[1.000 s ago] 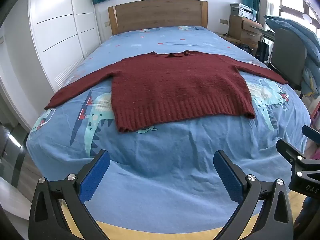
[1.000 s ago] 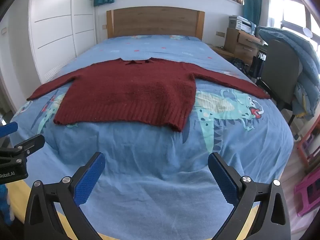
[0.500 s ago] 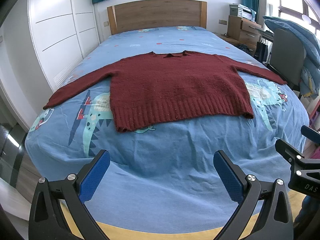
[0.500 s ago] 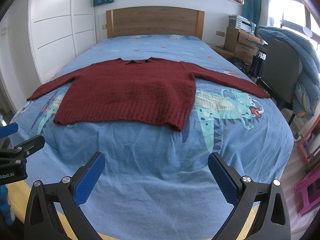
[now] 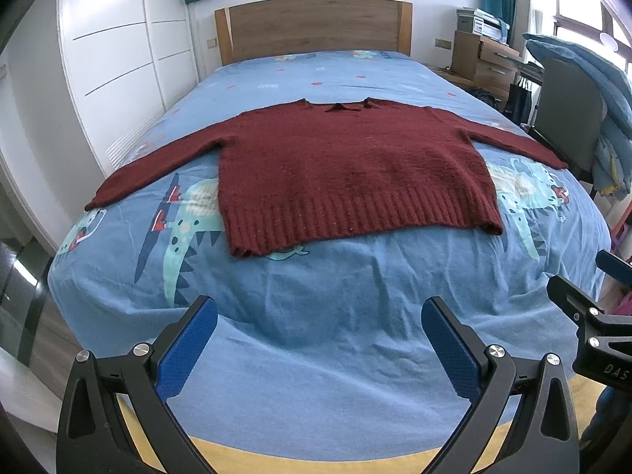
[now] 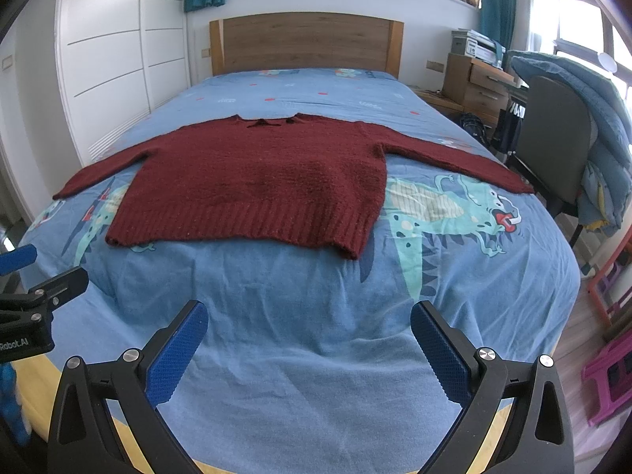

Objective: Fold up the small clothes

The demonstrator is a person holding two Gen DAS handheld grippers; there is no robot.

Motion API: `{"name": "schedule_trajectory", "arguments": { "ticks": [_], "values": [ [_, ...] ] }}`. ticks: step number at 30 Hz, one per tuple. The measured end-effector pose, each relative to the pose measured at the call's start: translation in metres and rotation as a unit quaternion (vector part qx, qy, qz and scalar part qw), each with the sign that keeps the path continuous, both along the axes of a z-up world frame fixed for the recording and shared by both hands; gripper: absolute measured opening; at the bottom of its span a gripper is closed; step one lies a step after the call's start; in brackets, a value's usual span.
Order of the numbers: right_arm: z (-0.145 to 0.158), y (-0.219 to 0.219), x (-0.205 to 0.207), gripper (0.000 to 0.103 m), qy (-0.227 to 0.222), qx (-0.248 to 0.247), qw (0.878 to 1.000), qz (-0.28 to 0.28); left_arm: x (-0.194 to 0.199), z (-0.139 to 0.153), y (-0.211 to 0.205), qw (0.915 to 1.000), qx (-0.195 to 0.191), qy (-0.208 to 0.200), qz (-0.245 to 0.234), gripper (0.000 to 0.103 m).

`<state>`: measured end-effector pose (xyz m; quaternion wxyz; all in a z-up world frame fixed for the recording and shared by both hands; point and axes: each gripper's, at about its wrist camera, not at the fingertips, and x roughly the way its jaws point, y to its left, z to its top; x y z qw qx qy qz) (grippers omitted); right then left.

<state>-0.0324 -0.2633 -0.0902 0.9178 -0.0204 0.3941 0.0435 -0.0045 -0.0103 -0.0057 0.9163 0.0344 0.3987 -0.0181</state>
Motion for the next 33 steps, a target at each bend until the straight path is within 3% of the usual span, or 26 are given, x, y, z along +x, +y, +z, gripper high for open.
{"name": "schedule_trajectory", "arguments": {
  "ticks": [33],
  "values": [
    [0.005,-0.023,0.003,0.102,-0.002,0.010,0.999,-0.034,0.002,0.002,0.009,0.9999,0.009,0.005,-0.006,0.102]
  ]
}}
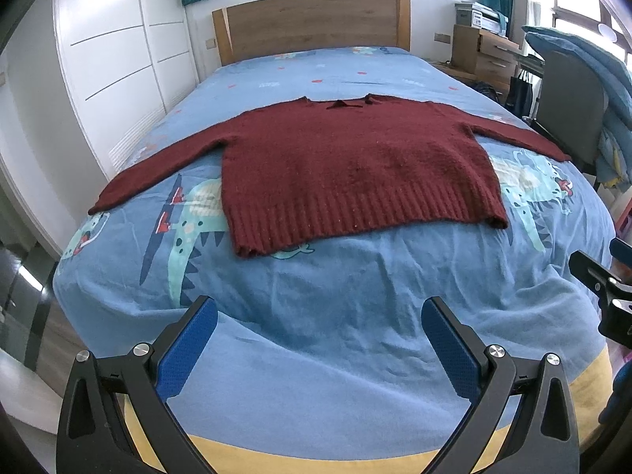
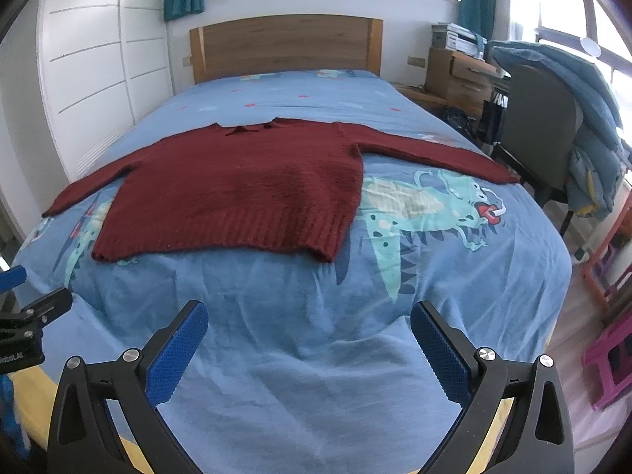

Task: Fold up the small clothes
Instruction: 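Move both tools toward the sweater's hem and sleeve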

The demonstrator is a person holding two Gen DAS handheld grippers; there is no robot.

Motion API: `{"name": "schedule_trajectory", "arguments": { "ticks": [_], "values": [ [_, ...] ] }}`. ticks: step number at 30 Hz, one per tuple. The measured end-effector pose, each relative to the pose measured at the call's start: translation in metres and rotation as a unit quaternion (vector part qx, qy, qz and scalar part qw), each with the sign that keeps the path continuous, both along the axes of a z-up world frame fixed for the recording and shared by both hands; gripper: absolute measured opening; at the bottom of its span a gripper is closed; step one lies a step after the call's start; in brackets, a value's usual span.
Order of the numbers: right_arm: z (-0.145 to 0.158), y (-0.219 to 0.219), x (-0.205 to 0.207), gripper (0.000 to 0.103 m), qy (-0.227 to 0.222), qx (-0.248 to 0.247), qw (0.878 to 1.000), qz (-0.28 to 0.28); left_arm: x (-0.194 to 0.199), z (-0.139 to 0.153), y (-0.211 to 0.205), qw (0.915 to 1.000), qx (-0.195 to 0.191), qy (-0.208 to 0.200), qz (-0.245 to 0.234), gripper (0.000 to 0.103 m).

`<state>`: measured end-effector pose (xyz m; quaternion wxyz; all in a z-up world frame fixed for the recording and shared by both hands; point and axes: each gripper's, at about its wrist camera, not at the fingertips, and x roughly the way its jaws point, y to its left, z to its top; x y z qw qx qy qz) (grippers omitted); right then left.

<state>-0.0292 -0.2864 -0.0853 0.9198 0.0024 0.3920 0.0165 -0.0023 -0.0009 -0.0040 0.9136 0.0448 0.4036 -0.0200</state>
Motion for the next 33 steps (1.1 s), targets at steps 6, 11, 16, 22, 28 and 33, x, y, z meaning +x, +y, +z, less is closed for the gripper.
{"name": "schedule_trajectory", "arguments": {
  "ticks": [6,11,16,22,28,33],
  "values": [
    [-0.002,-0.004,0.003,0.102,0.002,0.003,1.000,-0.002,0.003,0.000,-0.004,0.9999,0.006,0.008,-0.011,0.102],
    [-0.004,-0.004,0.007,0.102,0.006,0.004,1.000,0.001,0.008,-0.004,-0.004,0.9997,-0.001,0.020,-0.014,0.102],
    [-0.010,-0.003,0.013,0.102,0.017,0.007,1.000,0.006,0.014,-0.009,-0.001,0.9993,-0.004,0.035,-0.007,0.102],
    [-0.017,-0.004,0.020,0.102,0.032,0.011,0.999,0.009,0.020,-0.015,0.001,0.9986,-0.007,0.052,-0.005,0.102],
    [-0.023,-0.005,0.025,0.102,0.045,0.014,0.999,0.010,0.024,-0.021,0.004,0.9980,-0.002,0.062,0.003,0.102],
    [-0.025,-0.003,0.028,0.102,0.052,0.012,0.999,0.011,0.028,-0.025,0.006,0.9974,-0.004,0.071,0.002,0.102]
  ]
}}
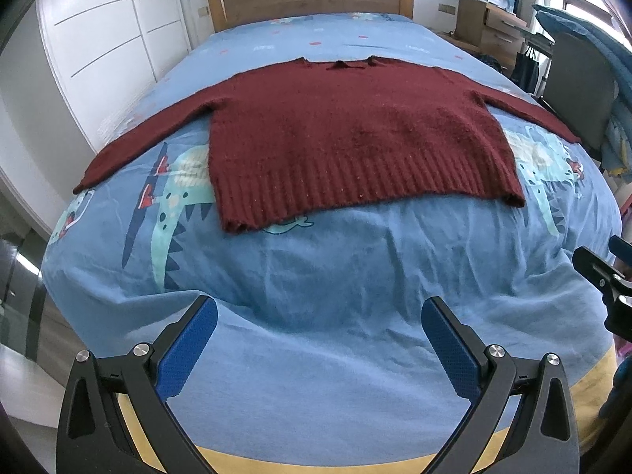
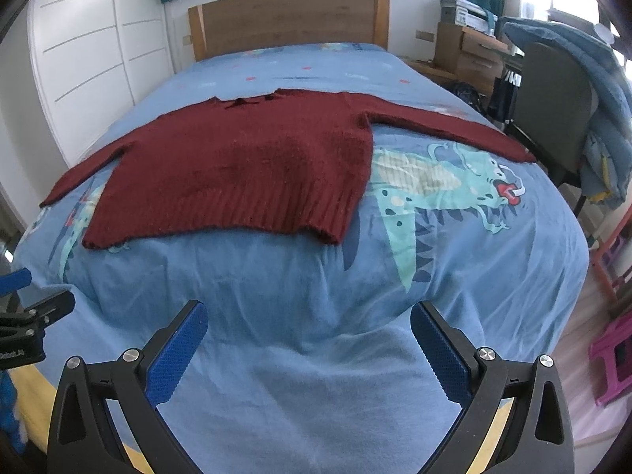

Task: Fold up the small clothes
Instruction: 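Move both tools toward the sweater's hem and sleeve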

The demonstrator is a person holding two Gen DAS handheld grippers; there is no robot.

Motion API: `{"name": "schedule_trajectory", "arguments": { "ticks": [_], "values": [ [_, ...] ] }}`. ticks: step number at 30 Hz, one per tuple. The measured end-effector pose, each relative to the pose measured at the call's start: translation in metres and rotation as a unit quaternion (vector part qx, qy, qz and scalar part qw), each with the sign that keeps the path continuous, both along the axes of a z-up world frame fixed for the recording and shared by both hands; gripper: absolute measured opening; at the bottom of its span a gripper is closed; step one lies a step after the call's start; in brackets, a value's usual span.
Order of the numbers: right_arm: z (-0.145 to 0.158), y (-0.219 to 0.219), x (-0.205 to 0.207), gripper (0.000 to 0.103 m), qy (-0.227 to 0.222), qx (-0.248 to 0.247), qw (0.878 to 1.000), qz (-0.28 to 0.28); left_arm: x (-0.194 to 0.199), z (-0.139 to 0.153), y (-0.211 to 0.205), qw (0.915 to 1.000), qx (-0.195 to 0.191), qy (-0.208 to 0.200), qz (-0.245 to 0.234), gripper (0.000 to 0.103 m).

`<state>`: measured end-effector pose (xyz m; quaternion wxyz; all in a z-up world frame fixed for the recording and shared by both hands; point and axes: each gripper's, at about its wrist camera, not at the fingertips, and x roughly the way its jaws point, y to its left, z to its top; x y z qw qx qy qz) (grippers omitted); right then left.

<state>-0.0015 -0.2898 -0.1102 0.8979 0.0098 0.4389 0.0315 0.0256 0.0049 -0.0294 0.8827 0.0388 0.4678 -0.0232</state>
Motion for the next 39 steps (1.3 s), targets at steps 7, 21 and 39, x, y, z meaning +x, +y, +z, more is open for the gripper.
{"name": "schedule_trajectory", "arguments": {
  "ticks": [7,21,39],
  "values": [
    [0.001,0.002,0.004,0.102,0.006,-0.006,1.000,0.004,0.004,-0.005,0.004,0.9999,-0.010,0.014,0.003,0.102],
    [-0.009,0.009,0.014,0.102,0.026,-0.009,0.999,0.018,0.010,-0.009,0.011,0.9995,0.006,0.022,0.022,0.102],
    [-0.004,-0.013,0.058,0.102,0.032,-0.016,0.999,0.011,0.037,-0.004,0.016,0.9960,0.050,0.023,0.071,0.102]
  ]
}}
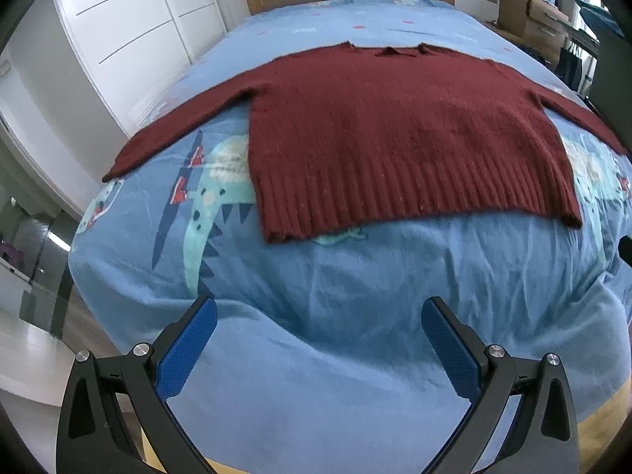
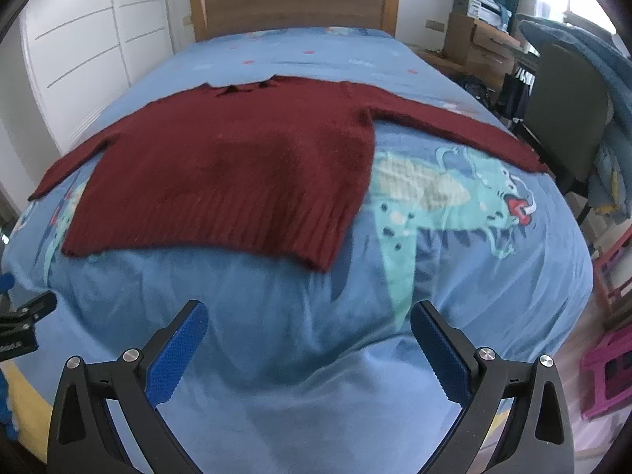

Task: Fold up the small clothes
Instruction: 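Move both tools toward the sweater's hem and sleeve, then grasp the sweater's sleeve cuff with the right gripper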

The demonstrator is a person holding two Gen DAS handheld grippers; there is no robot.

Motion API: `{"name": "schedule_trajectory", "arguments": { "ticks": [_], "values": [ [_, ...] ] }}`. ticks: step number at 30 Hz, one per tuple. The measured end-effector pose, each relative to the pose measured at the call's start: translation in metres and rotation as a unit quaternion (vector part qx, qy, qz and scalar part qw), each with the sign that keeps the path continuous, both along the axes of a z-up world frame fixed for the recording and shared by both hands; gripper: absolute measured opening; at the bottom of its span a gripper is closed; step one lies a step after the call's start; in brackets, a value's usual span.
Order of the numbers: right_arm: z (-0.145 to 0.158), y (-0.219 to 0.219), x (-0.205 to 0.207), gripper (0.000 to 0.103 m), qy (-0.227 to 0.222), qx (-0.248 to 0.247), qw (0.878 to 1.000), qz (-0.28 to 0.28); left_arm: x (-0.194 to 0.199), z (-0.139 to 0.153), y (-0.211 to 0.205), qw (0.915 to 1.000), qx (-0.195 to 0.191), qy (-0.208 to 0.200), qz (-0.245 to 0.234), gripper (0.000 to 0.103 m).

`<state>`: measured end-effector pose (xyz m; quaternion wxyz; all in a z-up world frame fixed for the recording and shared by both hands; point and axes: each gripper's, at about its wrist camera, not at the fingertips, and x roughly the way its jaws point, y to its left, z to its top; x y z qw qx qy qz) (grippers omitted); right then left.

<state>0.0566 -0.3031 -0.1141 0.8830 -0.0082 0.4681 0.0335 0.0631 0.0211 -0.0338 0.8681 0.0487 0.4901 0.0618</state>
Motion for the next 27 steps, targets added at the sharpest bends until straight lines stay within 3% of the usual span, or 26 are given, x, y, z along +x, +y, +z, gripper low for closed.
{"name": "schedule_trajectory", "arguments": {
  "ticks": [8,14,20,27],
  "values": [
    [0.002,-0.015,0.026,0.102,-0.002,0.006,1.000,-0.013,0.016,0.005,-0.002,1.0000,0.002,0.003,0.008,0.102],
    [-0.004,-0.032,0.048,0.102,-0.001,0.009,1.000,-0.027,0.034,0.007,0.000,0.9994,-0.001,0.028,0.021,0.102],
    [-0.009,-0.074,0.087,0.102,-0.011,0.019,0.997,-0.071,0.053,-0.004,0.008,0.9970,-0.018,0.064,0.038,0.102],
    [-0.027,-0.147,0.148,0.102,-0.010,0.016,0.990,-0.137,0.064,-0.007,0.016,0.9959,-0.020,0.064,0.061,0.102]
  ]
}}
